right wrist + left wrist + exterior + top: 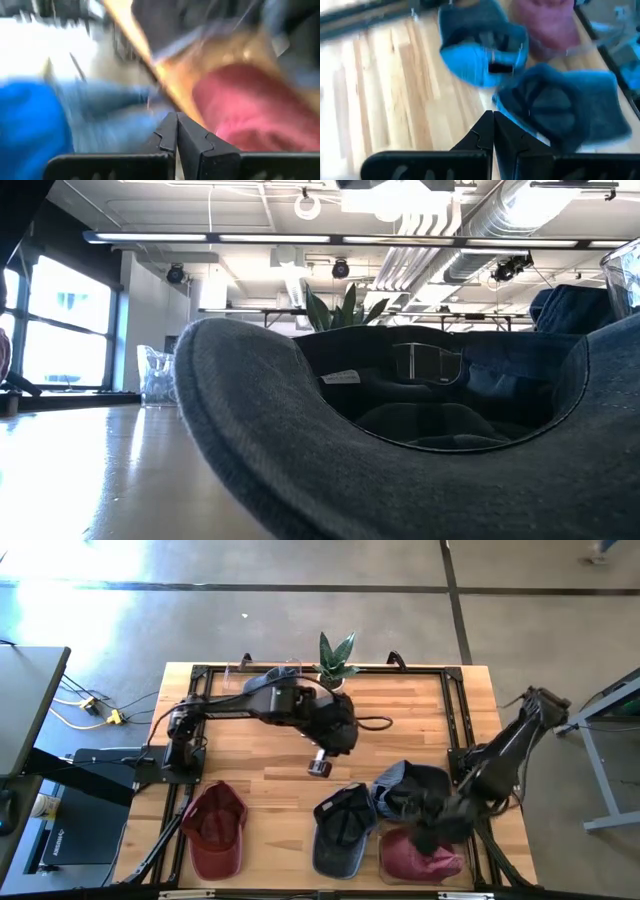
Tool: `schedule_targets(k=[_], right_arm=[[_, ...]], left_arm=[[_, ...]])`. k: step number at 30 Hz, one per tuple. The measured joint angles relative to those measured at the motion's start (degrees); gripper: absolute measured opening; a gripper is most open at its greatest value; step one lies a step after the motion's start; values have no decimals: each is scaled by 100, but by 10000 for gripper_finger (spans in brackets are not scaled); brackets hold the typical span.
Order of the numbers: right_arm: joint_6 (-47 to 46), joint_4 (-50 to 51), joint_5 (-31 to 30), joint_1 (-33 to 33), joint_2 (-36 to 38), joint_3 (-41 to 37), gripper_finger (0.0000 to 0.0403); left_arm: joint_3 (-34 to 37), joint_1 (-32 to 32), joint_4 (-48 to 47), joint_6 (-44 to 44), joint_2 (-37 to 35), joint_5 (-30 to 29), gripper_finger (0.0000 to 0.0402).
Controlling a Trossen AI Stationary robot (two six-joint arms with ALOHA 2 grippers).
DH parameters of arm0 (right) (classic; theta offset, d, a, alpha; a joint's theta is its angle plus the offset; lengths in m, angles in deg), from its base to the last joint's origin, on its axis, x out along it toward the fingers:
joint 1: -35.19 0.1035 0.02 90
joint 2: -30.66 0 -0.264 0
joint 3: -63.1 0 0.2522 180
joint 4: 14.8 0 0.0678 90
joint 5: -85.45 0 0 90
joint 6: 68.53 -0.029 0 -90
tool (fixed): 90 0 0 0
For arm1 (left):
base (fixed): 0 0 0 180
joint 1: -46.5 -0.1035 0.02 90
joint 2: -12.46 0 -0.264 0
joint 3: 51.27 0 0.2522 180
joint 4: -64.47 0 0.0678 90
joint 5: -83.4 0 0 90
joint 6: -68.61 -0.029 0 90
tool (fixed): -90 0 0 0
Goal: Pick & Place hat
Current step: Put the right blue cap into the top transparent bin
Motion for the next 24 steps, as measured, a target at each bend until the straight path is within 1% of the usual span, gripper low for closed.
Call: schedule_targets(k=[1, 3, 6, 9, 12, 13, 15, 18, 22, 24], right_arm=[[-167, 127, -202, -125, 140, -52, 7], [-606, 403, -357, -424, 350, -193, 18], [-1054, 243, -205, -947, 534, -558, 57], [-1131, -492, 18, -1342, 566, -1081, 121], [-1019, -1540, -64, -1604, 545, -1703, 191], [-1046, -1861, -155, -1695, 547, -1897, 210], [-1111, -2322, -233, -1849, 551, -2210, 232], [-1162, -2427, -228, -2085, 508, -2502, 238], [-1280, -2150, -6, -2297, 497, -2621, 221], [-1313, -2043, 269, -2383, 497, -2615, 209]], left_arm=[[3, -13, -105, -1, -42, -17, 1], [-7, -118, -51, 0, -64, 5, 1], [22, -311, -495, -1, -132, 57, 1], [36, -518, -614, -31, -226, 98, 1], [266, -695, -658, -38, -272, 157, 1], [339, -749, -631, -38, -275, 163, 1], [455, -827, -499, -38, -317, 173, 1], [572, -918, -572, -38, -458, 179, 1], [578, -907, -512, -38, -480, 176, 1], [589, -901, -510, -38, -464, 176, 1]])
